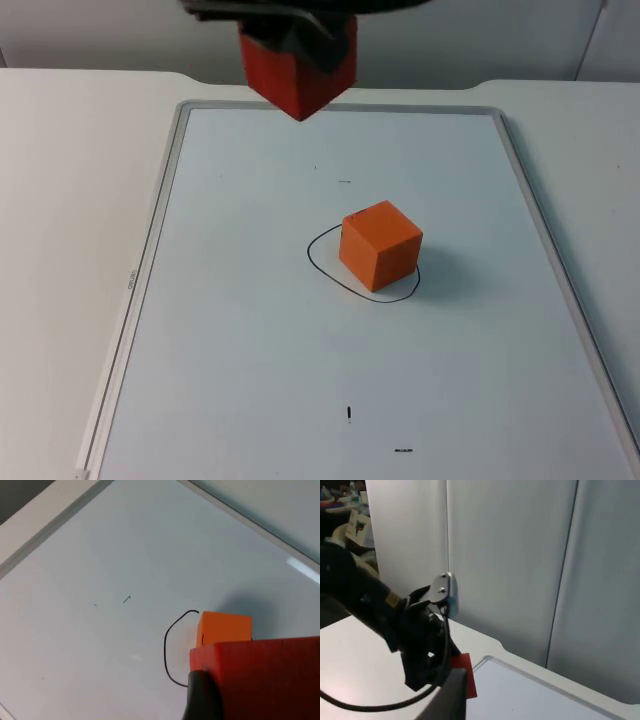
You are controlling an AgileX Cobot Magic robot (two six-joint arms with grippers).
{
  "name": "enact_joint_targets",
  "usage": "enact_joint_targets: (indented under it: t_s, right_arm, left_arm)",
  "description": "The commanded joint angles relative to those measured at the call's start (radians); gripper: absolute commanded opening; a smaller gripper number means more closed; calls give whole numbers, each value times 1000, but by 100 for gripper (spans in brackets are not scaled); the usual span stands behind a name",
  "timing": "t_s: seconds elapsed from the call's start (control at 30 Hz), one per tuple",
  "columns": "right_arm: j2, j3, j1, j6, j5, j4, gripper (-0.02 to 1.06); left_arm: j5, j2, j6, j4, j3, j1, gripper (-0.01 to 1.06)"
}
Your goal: Pick up one cube with the left hand and another cube with the right hand. First place the cube in the right hand at the target position, then stack the cube in the left hand on top.
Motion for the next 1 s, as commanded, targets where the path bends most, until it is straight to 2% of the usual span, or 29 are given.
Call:
enact_joint_targets:
  t_s: [0.0,0.23,0.4,0.97]
  right_arm:
    - [-2,5,4,-7,-2,0,104]
    - [-2,5,4,-7,5,0,104]
    - [-2,5,4,-7,5,0,104]
    - [-2,5,4,-7,37,0,104]
  left_arm:
    - [23,47,24,-25,-49,-6,5]
    - [120,252,36,-29,-248,-8,5]
    - [154,345,45,-32,-320,-27,5]
    - [129,460,114,-117,-345,-32,5]
